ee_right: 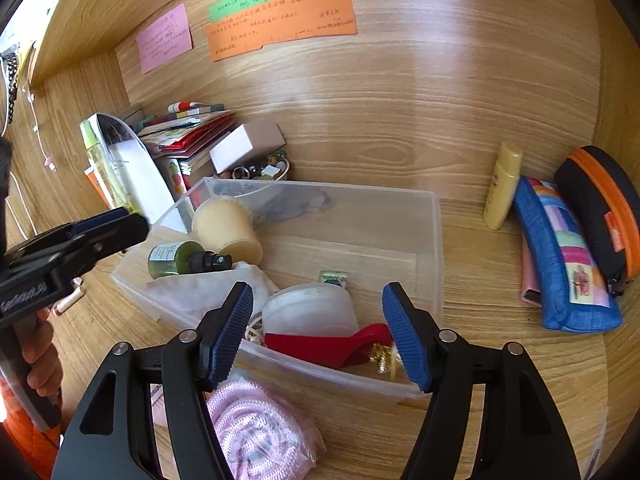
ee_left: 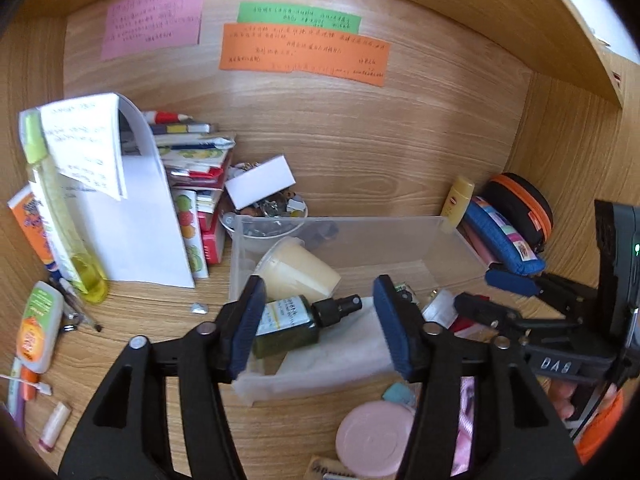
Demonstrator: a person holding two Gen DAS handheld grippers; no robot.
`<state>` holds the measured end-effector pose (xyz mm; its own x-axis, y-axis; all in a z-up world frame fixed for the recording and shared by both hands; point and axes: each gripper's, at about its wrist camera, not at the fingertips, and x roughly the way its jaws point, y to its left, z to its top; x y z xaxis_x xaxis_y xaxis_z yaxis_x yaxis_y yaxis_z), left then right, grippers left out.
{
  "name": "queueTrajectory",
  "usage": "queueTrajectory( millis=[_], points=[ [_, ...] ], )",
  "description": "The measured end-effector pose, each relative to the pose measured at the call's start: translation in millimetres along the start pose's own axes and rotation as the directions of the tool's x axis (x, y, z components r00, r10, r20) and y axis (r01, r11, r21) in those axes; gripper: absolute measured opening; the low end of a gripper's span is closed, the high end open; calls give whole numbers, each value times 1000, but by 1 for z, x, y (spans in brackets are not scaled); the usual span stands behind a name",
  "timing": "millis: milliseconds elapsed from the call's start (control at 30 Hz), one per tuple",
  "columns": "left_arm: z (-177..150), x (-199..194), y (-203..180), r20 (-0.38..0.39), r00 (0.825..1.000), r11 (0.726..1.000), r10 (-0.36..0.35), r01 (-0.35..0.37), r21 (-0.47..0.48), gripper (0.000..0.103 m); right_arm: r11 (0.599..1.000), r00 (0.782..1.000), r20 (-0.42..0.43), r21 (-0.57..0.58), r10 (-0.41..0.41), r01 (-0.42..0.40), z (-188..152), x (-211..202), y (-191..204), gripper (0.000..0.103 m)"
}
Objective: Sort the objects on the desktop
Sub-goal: 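Place the green bottle and white container into the clear bin and release, then grasp the pink round jar with the left gripper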
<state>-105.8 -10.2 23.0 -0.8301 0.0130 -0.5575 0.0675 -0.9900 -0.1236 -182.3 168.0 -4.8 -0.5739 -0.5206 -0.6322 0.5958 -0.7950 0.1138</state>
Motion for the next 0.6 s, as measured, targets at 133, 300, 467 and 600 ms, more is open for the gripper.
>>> queueTrajectory(
  millis=[133, 300, 467, 600],
  points=[
    [-5, -16, 4, 20, 1000, 1000, 0, 0, 10, 65, 1000, 1000, 21, 6, -9, 9, -6, -17, 1, 74],
    [-14, -30, 7, 31, 999, 1000, -13, 13, 16, 74, 999, 999, 37, 4, -36, 36, -21, -38, 5, 82],
    [-24, -33, 11, -7, 1000, 999, -30, 30, 16, 74, 998, 998, 2, 23, -59, 59, -40, -44, 5, 84],
    [-37, -31, 12, -45, 999, 999, -26, 28, 35, 74, 994, 996, -20, 60, -88, 89, -55, -44, 0, 84]
  ],
)
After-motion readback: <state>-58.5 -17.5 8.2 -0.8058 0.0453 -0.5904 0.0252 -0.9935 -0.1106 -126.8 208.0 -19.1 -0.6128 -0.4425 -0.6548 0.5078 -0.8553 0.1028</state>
